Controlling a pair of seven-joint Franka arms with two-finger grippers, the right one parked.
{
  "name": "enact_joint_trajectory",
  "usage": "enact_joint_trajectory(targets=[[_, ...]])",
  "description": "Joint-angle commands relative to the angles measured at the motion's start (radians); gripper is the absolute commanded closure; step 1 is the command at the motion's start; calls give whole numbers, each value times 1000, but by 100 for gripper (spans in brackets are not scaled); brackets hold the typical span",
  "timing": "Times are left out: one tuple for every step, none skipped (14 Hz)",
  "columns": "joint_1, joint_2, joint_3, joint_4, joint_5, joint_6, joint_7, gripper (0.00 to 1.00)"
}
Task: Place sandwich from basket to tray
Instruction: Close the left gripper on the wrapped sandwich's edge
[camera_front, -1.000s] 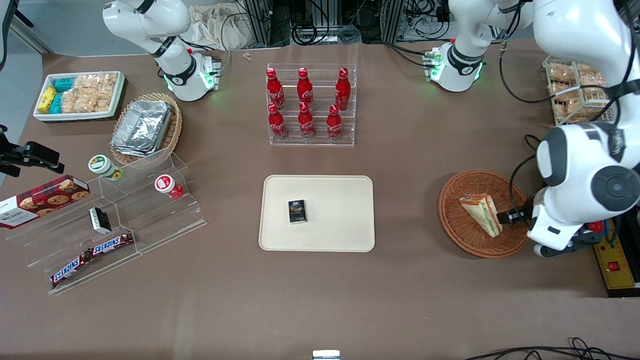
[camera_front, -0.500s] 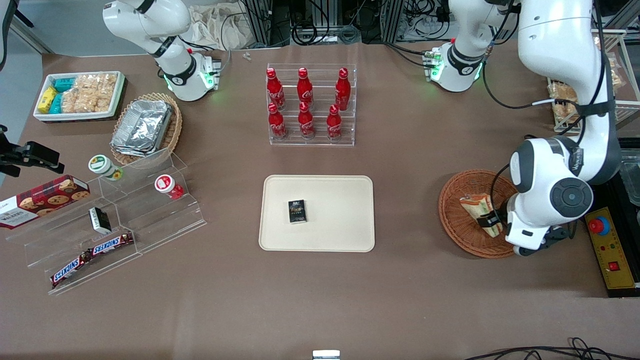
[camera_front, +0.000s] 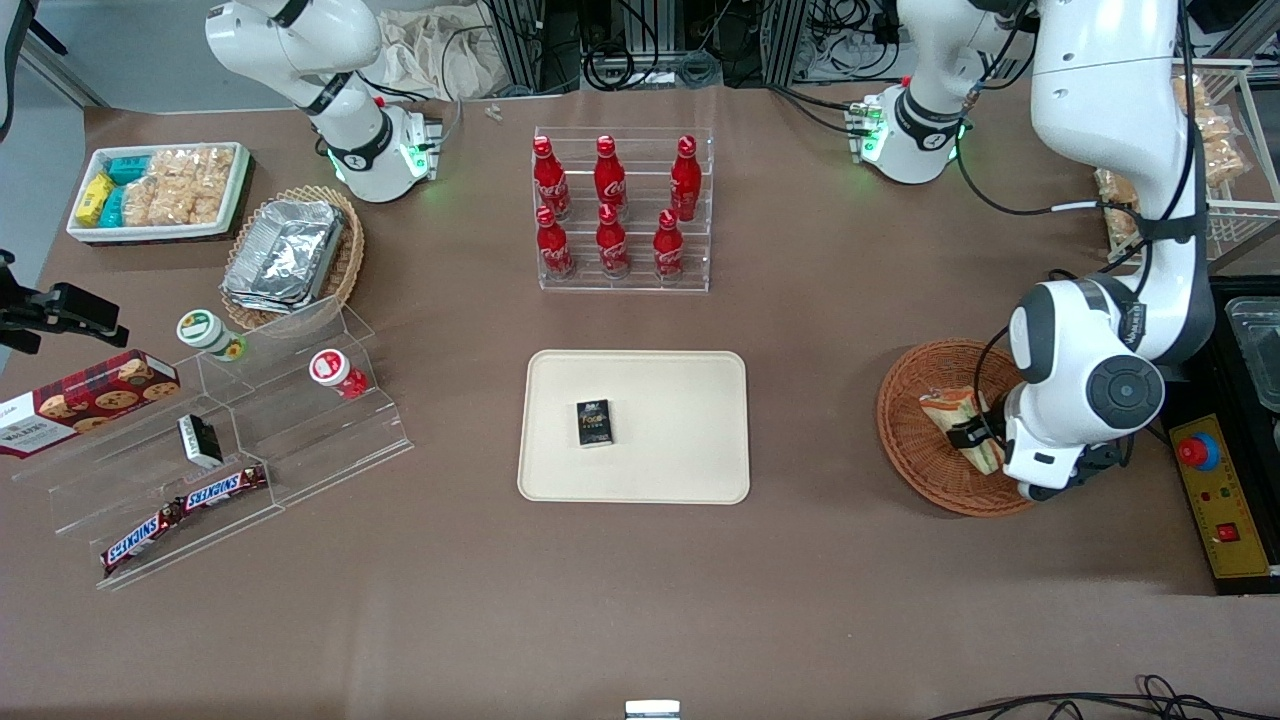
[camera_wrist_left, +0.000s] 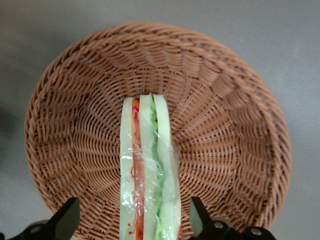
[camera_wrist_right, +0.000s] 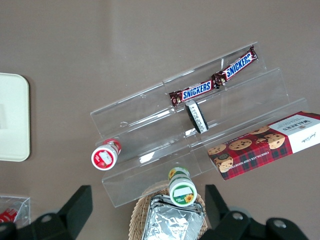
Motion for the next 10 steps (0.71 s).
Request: enact_joint_trajectory(targets=[[0,8,1,-17,-12,19,-12,1],[1,11,1,-20,-25,18,-12,1],[1,20,1,-23,-47,18,-12,1],[1,23,3,-23,-55,19,-10,1],[1,26,3,-25,-59,19,-12,1],[1,28,3,-25,-65,19,-12,1],[1,35,3,-25,-68,18,-12,1],[1,42,3,-25,-72,18,-12,7],[1,42,3,-25,-78,18,-12,32],[1,39,3,-23,-78,18,-12,64]])
